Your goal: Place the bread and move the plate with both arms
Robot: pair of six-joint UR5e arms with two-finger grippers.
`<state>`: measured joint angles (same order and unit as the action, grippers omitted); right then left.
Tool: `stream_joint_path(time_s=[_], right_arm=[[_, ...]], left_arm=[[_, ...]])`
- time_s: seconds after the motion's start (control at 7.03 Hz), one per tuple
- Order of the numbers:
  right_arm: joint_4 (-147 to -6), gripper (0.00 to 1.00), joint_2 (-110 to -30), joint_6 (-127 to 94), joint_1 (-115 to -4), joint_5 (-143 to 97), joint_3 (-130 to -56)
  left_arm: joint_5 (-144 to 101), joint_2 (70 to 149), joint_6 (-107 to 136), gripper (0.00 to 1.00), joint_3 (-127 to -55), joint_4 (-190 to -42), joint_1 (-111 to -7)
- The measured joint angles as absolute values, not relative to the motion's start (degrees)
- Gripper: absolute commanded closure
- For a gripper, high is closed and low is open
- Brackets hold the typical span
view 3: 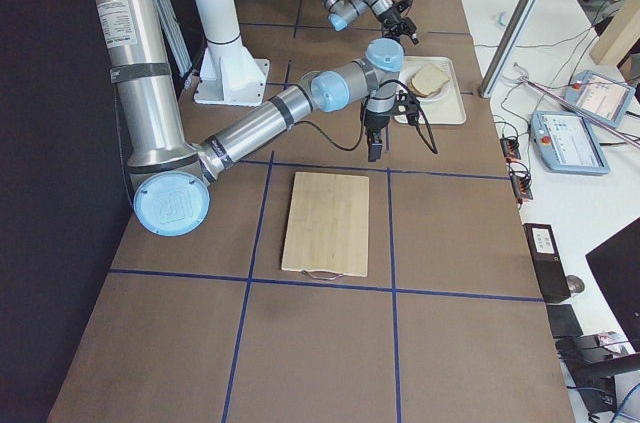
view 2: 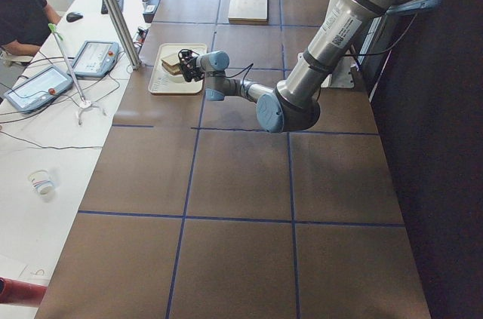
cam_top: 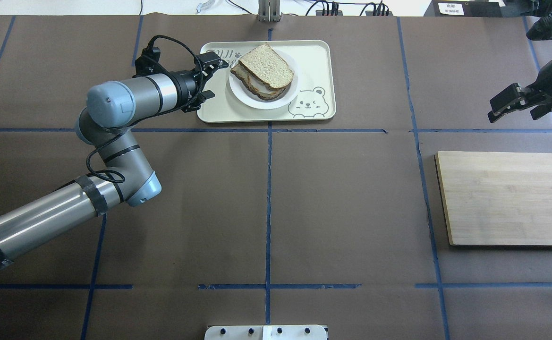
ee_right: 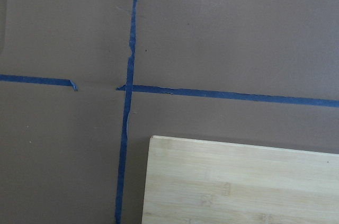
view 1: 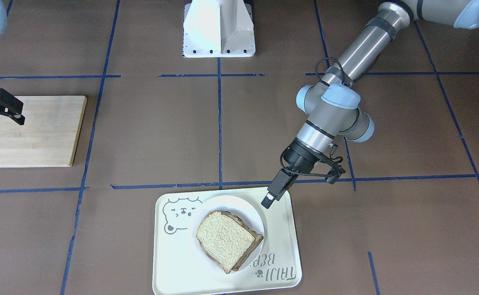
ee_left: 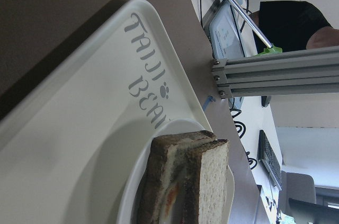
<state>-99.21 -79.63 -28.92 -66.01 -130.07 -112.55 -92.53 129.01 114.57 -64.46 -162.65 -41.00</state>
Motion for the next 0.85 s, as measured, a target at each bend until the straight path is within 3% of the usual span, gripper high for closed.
stream_joint_path(time_s=[0.85], right_arm=[[-99.1,0.00,-80.7,-28.2,-67.0,-130.4,-113.0]], left_arm=[[-101.9,111.1,75.4,0.00,-86.9,-136.2,-52.2]])
